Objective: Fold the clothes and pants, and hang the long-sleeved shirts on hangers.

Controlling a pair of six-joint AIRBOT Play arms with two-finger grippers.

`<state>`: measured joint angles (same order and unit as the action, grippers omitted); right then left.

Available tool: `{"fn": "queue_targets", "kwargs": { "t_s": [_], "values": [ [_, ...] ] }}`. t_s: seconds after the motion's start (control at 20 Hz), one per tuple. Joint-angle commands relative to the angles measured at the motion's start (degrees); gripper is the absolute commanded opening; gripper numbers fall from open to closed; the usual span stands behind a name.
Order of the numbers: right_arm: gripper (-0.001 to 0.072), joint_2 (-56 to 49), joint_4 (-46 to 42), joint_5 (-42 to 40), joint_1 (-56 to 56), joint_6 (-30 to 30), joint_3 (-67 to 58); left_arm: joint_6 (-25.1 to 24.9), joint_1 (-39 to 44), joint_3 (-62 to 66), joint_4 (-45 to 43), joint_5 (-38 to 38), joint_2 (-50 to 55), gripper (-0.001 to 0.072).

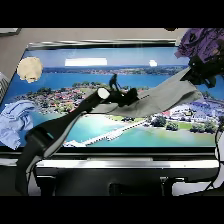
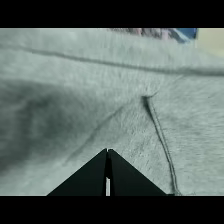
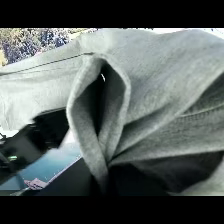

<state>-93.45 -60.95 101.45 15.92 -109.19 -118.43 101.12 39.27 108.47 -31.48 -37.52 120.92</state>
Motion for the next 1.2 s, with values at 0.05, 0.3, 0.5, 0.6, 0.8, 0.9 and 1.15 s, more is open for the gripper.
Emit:
{"fn": "queue_targets", "kwargs": {
  "t_s": [0.05,0.3,0.5,0.6,0.8,0.9,1.15],
  "values": [
    [0.0031,1.4,-0.4,1.1,-0.1,-1.2,-0.4,4.5,6.6,10.2,8.7,-2.3,10.3,0.0017],
    [0.0031,1.6,-0.3,1.0,0.0,-1.2,-0.4,4.3,7.7,10.1,12.0,-0.6,12.4,0.0017],
    [0.0031,1.5,-1.7,-0.5,-0.1,-0.2,-0.3,3.5,3.8,10.1,10.6,-6.9,10.4,0.0015],
    [0.0031,1.5,-0.7,-2.4,-0.6,-0.3,-0.3,5.1,0.3,10.1,4.1,-12.5,7.2,0.0014],
    [0.0031,1.5,0.9,-7.8,-7.3,-3.1,-0.3,11.1,-9.8,10.1,-22.1,-28.2,-4.3,0.0014],
    [0.0031,1.4,0.9,-13.0,-12.9,-6.4,-0.3,11.4,-15.7,10.1,-35.2,-37.9,-11.2,0.0015],
    [0.003,-1.8,0.9,-24.3,-27.2,-13.9,-0.3,7.2,-30.6,10.1,-55.9,-50.6,-25.5,0.0017]
  ]
}}
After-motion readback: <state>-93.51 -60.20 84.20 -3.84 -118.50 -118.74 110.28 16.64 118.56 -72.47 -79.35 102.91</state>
